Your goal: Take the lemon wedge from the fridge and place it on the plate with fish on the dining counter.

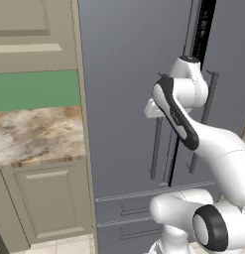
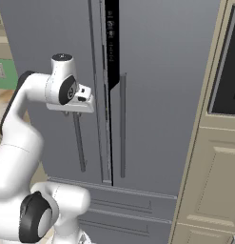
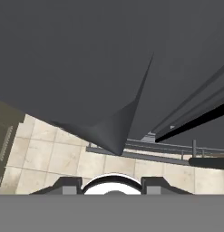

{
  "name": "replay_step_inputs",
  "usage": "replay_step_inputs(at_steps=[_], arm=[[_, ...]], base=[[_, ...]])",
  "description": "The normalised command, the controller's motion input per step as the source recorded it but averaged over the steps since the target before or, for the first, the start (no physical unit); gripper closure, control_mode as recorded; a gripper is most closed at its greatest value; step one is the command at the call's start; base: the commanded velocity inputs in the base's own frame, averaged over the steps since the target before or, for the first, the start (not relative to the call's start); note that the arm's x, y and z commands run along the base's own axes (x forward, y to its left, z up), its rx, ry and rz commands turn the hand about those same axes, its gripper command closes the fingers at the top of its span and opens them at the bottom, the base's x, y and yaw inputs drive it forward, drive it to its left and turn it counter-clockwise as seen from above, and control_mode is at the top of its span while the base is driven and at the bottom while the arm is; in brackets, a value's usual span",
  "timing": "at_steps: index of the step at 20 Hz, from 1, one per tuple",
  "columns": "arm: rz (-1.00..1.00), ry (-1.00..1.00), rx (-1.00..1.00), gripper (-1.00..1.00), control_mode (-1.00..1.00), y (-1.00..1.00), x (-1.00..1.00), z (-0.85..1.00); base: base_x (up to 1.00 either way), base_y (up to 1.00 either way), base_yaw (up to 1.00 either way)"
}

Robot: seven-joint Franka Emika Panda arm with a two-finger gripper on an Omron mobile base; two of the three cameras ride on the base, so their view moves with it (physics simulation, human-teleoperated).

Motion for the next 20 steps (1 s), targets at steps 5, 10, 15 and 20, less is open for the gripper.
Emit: replay_step_inputs(at_steps=[5, 10, 15, 20], arm=[[0.0, -0.01, 0.0, -1.0, -1.0, 0.0, 0.0, 0.0], [0.0, 0.0, 0.0, -1.0, -1.0, 0.0, 0.0, 0.0], [0.0, 0.01, 0.0, -1.0, -1.0, 0.0, 0.0, 0.0], [0.0, 0.0, 0.0, -1.0, -1.0, -0.15, 0.0, -0.05]], base=[[0.0, 0.0, 0.0], [0.0, 0.0, 0.0], [0.0, 0.0, 0.0], [0.0, 0.0, 0.0]])
